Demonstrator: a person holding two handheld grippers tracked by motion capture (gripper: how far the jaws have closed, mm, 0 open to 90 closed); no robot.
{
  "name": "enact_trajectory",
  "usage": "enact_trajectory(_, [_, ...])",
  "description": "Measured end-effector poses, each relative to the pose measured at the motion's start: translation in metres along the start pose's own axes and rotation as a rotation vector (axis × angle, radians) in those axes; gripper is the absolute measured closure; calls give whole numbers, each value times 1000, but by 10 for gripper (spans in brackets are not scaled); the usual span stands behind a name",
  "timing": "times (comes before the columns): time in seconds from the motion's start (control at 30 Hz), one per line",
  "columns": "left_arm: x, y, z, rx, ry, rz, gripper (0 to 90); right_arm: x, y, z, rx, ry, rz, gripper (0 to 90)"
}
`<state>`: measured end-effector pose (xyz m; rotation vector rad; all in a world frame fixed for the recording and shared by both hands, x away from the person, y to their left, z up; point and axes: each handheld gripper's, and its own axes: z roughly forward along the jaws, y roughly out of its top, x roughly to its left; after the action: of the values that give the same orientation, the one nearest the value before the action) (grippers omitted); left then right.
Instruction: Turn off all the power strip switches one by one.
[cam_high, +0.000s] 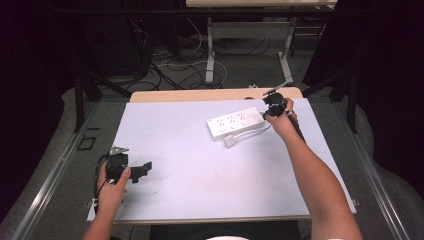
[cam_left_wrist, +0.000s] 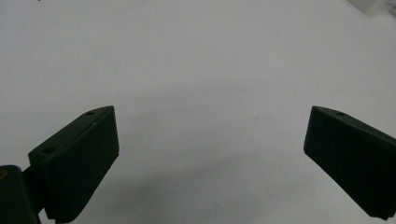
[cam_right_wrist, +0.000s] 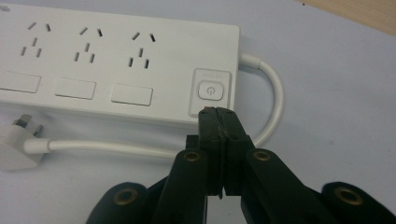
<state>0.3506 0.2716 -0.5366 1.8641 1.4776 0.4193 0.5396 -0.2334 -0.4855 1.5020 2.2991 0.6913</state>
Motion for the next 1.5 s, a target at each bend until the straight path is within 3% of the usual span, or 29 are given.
enact_trajectory(0.1, [0, 0, 0, 4, 0, 4, 33, 0, 1, 6, 8, -6, 26, 900])
enact_trajectory(0.13, [0, 0, 1, 4, -2, 2, 34, -2, 1, 7, 9, -1, 5, 900])
enact_trajectory(0.27, [0, 0, 1, 11, -4, 3, 36, -2, 1, 11, 30, -4, 23, 900])
enact_trajectory(0.33, [0, 0, 1, 12, -4, 2, 37, -5, 1, 14, 14, 8, 14, 900])
enact_trajectory(0.5, [0, 0, 1, 14, -3, 2, 38, -8, 6, 16, 33, -12, 27, 900])
enact_trajectory(0.87, [2, 0, 1, 4, 3, -9, 39, 4, 26, 25, 44, -12, 14, 900])
enact_trajectory(0.97, [2, 0, 1, 7, 0, -10, 40, 3, 26, 30, 36, -16, 10, 900])
enact_trajectory(1.1, [2, 0, 1, 6, 0, -11, 40, 2, 24, 36, 71, -25, 27, 900])
enact_trajectory(1.17, [3, -1, 2, 6, 1, -11, 40, 1, 23, 39, 51, -20, 22, 900])
enact_trajectory(1.2, [3, -1, 2, 9, 1, -10, 41, 3, 23, 40, 55, -24, 38, 900])
enact_trajectory(1.27, [3, -1, 2, 8, 2, -11, 42, 3, 23, 43, 52, -28, 14, 900])
enact_trajectory(1.43, [3, -1, 1, 7, 4, -11, 42, 5, 24, 44, 62, -22, 30, 900])
enact_trajectory(1.5, [3, -1, 1, 7, 4, -13, 42, 4, 24, 46, 36, -8, 32, 900])
